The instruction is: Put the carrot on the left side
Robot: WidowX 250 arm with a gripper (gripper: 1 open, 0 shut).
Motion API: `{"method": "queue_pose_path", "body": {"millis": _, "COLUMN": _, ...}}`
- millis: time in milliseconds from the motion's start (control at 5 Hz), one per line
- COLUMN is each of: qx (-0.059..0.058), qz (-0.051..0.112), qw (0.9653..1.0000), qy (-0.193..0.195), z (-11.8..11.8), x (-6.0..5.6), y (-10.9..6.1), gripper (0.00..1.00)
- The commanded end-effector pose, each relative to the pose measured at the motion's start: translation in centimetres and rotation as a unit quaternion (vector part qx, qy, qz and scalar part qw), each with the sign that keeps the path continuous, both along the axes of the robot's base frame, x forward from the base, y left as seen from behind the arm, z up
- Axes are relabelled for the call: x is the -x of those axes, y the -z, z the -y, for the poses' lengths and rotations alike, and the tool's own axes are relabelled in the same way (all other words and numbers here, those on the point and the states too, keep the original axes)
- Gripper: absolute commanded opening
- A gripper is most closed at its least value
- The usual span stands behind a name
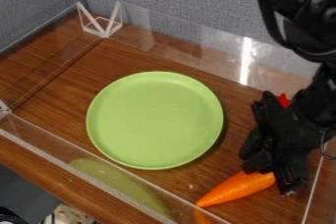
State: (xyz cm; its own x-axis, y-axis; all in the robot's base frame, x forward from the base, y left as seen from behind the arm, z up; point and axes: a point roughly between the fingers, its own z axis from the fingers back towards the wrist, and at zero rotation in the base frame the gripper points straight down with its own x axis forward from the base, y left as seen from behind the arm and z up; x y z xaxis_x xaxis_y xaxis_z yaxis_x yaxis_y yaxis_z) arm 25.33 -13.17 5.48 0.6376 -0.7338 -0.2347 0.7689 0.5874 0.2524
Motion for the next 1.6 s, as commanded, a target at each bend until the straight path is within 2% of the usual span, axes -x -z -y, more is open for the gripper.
{"method": "queue_pose_path", "body": {"millis": 0, "qx": 0.009, "qz": 0.031, "qw": 0.9994, "qy": 0.007, "z": 0.1, "x": -0.5, "y": -1.5, "gripper": 0.0}}
{"method": "queue_pose_path", "body": {"millis": 600, "qx": -0.009, "qz": 0.052, "qw": 0.9985, "qy": 0.013, "z": 0.5, "x": 0.1, "y": -1.9, "gripper": 0.0}}
{"method": "queue_pose_path", "body": {"millis": 800, "qx": -0.011, "qz": 0.06, "qw": 0.9981, "qy": 0.008, "z": 0.3, "x": 0.4, "y": -2.4, "gripper": 1.0}}
{"method": "queue_pose_path", "body": {"millis": 1400, "qx": -0.01, "qz": 0.075, "qw": 0.9971, "qy": -0.008, "z": -0.4, "x": 1.7, "y": -4.6, "gripper": 1.0}}
